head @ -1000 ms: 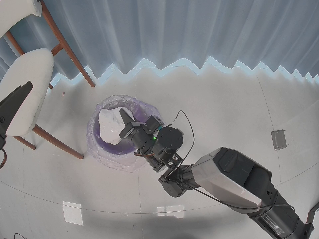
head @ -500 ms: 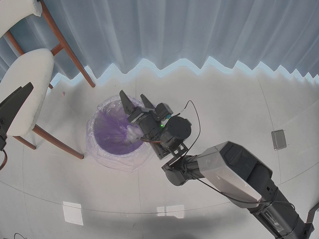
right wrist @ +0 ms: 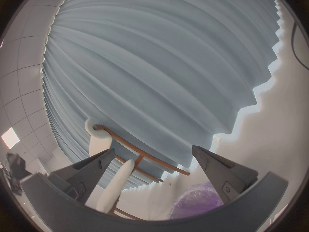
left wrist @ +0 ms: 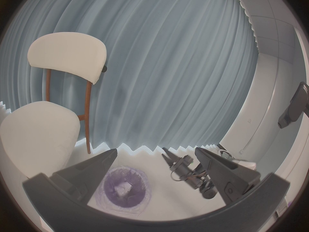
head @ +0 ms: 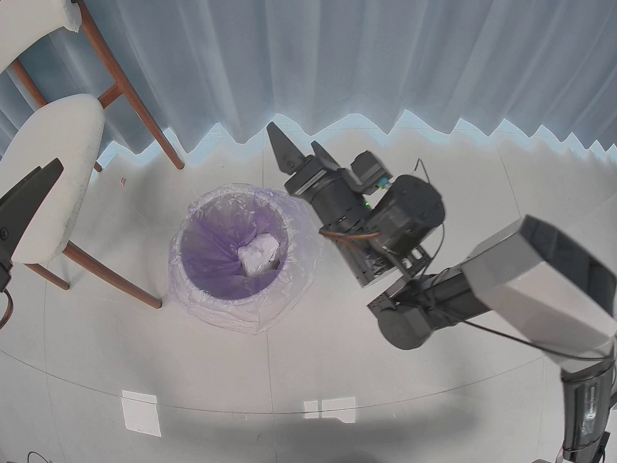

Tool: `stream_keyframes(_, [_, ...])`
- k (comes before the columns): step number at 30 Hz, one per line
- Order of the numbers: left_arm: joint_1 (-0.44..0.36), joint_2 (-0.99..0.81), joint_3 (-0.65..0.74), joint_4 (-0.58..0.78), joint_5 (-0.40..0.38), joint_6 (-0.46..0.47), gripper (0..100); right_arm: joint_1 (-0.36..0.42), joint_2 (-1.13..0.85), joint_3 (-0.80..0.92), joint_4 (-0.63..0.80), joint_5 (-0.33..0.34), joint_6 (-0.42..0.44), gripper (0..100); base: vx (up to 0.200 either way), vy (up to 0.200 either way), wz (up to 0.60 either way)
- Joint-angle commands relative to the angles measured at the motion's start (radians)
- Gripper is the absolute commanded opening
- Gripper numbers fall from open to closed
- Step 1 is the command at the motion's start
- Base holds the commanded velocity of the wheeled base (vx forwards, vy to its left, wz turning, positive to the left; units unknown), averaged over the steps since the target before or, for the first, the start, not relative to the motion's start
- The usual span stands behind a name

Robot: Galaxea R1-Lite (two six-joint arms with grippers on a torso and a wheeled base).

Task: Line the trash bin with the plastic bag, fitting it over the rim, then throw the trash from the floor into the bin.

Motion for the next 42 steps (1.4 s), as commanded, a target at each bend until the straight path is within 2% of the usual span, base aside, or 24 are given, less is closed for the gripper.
stream_keyframes(1, [0.000, -0.001, 0.018, 0.000, 0.001, 0.054, 100, -0.041, -0.631, 0.511, -0.014, 0.034, -0.112, 100, 0.000, 0.000, 0.00])
stream_keyframes(3, [-0.001, -0.005, 0.030, 0.000, 0.001, 0.076, 100, -0.094, -0.729, 0.628, -0.027, 0.060, -0.186, 100, 0.000, 0.000, 0.00])
stream_keyframes(4, [-0.001, -0.005, 0.030, 0.000, 0.001, 0.076, 100, -0.094, -0.729, 0.628, -0.027, 0.060, -0.186, 100, 0.000, 0.000, 0.00])
stream_keyframes(5, [-0.003, -0.006, 0.033, 0.000, 0.001, 0.093, 100, -0.151, -0.841, 0.743, -0.033, 0.106, -0.249, 100, 0.000, 0.000, 0.00])
stream_keyframes(7, [-0.004, -0.008, 0.033, 0.000, 0.001, 0.097, 100, -0.180, -0.890, 0.789, -0.027, 0.129, -0.264, 100, 0.000, 0.000, 0.00])
stream_keyframes(8, [-0.009, -0.024, 0.038, 0.001, 0.003, 0.108, 100, -0.251, -1.001, 0.867, -0.013, 0.184, -0.287, 100, 0.000, 0.000, 0.00])
stream_keyframes(9, [-0.009, -0.041, 0.043, 0.006, 0.004, 0.116, 100, -0.294, -1.053, 0.900, 0.004, 0.209, -0.296, 100, 0.000, 0.000, 0.00])
stream_keyframes(12, [0.002, -0.080, 0.052, 0.036, 0.015, 0.119, 100, -0.436, -1.189, 0.953, 0.111, 0.244, -0.318, 100, 0.000, 0.000, 0.00])
stream_keyframes(15, [0.036, -0.150, 0.060, 0.118, 0.041, 0.116, 100, -0.524, -1.333, 0.996, 0.268, 0.275, -0.299, 100, 0.000, 0.000, 0.00])
stream_keyframes(16, [0.040, -0.158, 0.061, 0.128, 0.046, 0.116, 100, -0.528, -1.349, 1.001, 0.285, 0.276, -0.298, 100, 0.000, 0.000, 0.00])
stream_keyframes(19, [0.111, -0.293, 0.080, 0.282, 0.081, 0.117, 100, -0.548, -1.560, 1.048, 0.526, 0.276, -0.302, 100, 0.000, 0.000, 0.00])
stream_keyframes(20, [0.111, -0.293, 0.080, 0.282, 0.081, 0.117, 100, -0.548, -1.560, 1.048, 0.526, 0.276, -0.302, 100, 0.000, 0.000, 0.00])
stream_keyframes(21, [0.152, -0.376, 0.076, 0.366, 0.081, 0.117, 100, -0.548, -1.669, 1.058, 0.691, 0.276, -0.316, 100, 0.000, 0.000, 0.00])
stream_keyframes(23, [0.152, -0.376, 0.076, 0.366, 0.081, 0.117, 100, -0.548, -1.669, 1.058, 0.691, 0.276, -0.316, 100, 0.000, 0.000, 0.00])
stream_keyframes(24, [0.217, -0.505, 0.070, 0.510, 0.078, 0.116, 100, -0.548, -1.840, 1.071, 0.970, 0.276, -0.330, 100, 0.000, 0.000, 0.00])
stream_keyframes(27, [0.246, -0.644, 0.084, 0.621, 0.069, 0.119, 100, -0.548, -2.007, 1.064, 1.204, 0.278, -0.332, 100, 0.000, 0.000, 0.00])
stream_keyframes(29, [0.246, -0.644, 0.084, 0.621, 0.069, 0.119, 100, -0.548, -2.007, 1.064, 1.204, 0.278, -0.332, 100, 0.000, 0.000, 0.00])
stream_keyframes(30, [0.249, -0.765, 0.129, 0.697, 0.069, 0.119, 100, -0.548, -2.131, 1.070, 1.354, 0.273, -0.361, 100, 0.000, 0.000, 0.00])
stream_keyframes(31, [0.249, -0.814, 0.150, 0.722, 0.070, 0.119, 100, -0.548, -2.169, 1.076, 1.398, 0.267, -0.381, 100, 0.000, 0.000, 0.00])
stream_keyframes(34, [0.261, -0.880, 0.195, 0.754, 0.067, 0.120, 100, -0.550, -2.226, 1.102, 1.446, 0.253, -0.413, 100, 0.000, 0.000, 0.00])
stream_keyframes(37, [0.272, -0.888, 0.371, 0.719, 0.073, 0.151, 100, -0.559, -2.254, 1.245, 1.432, 0.209, -0.494, 100, 0.000, 0.000, 0.00])
stream_keyframes(39, [0.270, -0.888, 0.514, 0.655, 0.087, 0.163, 100, -0.561, -2.257, 1.377, 1.362, 0.166, -0.543, 100, 0.000, 0.000, 0.00])
stream_keyframes(40, [0.269, -0.888, 0.514, 0.624, 0.079, 0.169, 100, -0.562, -2.254, 1.429, 1.340, 0.146, -0.551, 100, 0.000, 0.000, 0.00])
stream_keyframes(42, [0.269, -0.888, 0.511, 0.638, 0.087, 0.172, 100, -0.570, -2.266, 1.429, 1.362, 0.146, -0.545, 100, 0.000, 0.000, 0.00])
